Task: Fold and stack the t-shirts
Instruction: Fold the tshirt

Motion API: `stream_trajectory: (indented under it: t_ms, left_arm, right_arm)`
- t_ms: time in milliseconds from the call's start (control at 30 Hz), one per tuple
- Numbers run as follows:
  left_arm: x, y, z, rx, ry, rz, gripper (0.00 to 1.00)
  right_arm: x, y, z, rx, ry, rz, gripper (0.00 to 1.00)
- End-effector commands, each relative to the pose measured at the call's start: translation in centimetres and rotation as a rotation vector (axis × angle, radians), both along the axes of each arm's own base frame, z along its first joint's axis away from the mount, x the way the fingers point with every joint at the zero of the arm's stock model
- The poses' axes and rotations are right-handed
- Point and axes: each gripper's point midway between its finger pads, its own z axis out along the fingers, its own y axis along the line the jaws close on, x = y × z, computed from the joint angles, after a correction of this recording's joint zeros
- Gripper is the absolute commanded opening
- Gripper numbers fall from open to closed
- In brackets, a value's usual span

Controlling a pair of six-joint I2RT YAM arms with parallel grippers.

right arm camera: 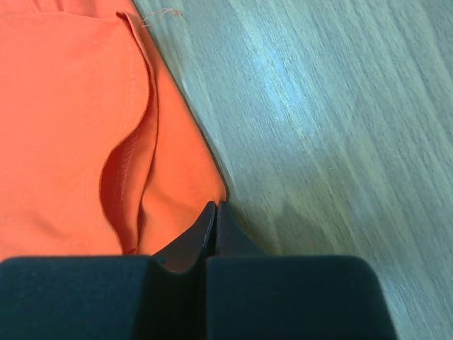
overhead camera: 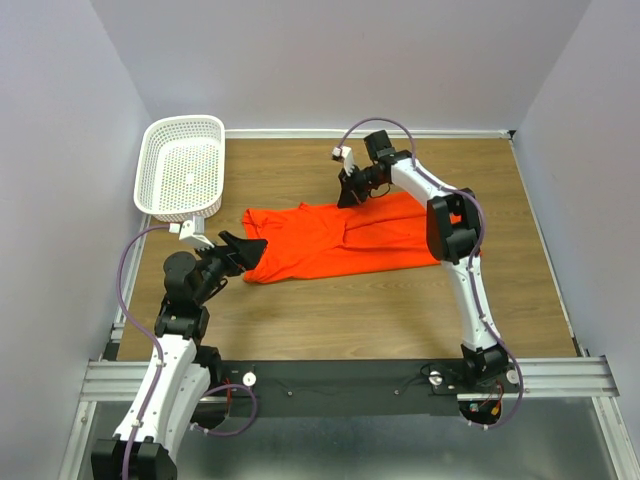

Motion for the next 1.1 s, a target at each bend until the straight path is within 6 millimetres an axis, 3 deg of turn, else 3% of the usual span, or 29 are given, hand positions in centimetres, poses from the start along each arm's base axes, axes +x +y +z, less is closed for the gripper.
stream_trajectory:
  t_ms: [0,200,333,400,433,500,600,733,800,867,900,933,967,1067]
  left_arm:
    - [-0.2,-0.3,0.2,-0.006,-0.016,-0.019,0.89]
    - [-0.2,-0.2,0.2,-0.007,-0.016,-0.017,0.89]
    - [-0.2,-0.2,0.2,-0.009,-0.015,-0.014,0.89]
    - [-0.1,-0.2,0.0,-0.013,-0.007,-0.010,0.89]
    - [-0.1,-0.1,0.0,-0.014,-0.005,-0.009,0.89]
    - [-0.1,-0.1,-0.2,-0.016,0.001,-0.007,0.89]
    - [0.0,-0.2,-0.5,-0.018,0.013,-0.009,0.89]
    - [0.1,-0.3,-0.6,-0.023,0.014,-0.013,0.89]
    - [0.1,-0.3,-0.8,-0.026,0.018,-0.016,0.89]
    - [0.2,-0.4,-0.8,-0.031,0.016,-0.018,0.89]
    - [0.2,-0.4,-0.9,-0.032,0.021,-0.018,0.89]
    - [0.3,-0.4,-1.0,-0.033,0.022,-0.018,0.89]
    - [0.2,-0.5,-1.2,-0.039,0.026,-0.020,0.89]
    - [0.2,-0.8,-1.5,-0.051,0.036,-0.035,0.89]
  right_arm:
    - [-0.7,0.3,-1.6,-0.015,0.055,-0.002,0.01]
    - [4.3,-0.1,-0.9,-0.054,0.012,-0.211,0.01]
    - [9.1,-2.0,-0.5,-0.070,-0.062,-0.450,0.01]
    - [10.5,-2.8,-0.4,-0.056,-0.060,-0.543,0.01]
    - [12.4,-4.1,0.2,-0.060,-0.105,-0.631,0.01]
    - [14.1,-5.3,0.9,-0.033,-0.100,-0.748,0.01]
    - [17.2,-9.1,1.4,-0.037,-0.146,-0.934,0.01]
    - [19.0,-12.8,1.8,-0.044,-0.165,-1.082,0.01]
    - [18.9,-13.8,1.3,-0.054,-0.154,-1.088,0.02]
    - [18.6,-14.3,2.4,-0.038,-0.151,-1.052,0.24]
    - [17.7,-14.5,1.5,-0.071,-0.146,-1.007,0.50]
    - [17.3,-14.7,1.9,-0.077,-0.152,-0.979,0.61]
    - [16.8,-14.4,4.8,-0.070,-0.209,-0.900,0.67]
    - [14.2,-15.1,5.8,-0.130,-0.251,-0.797,0.80]
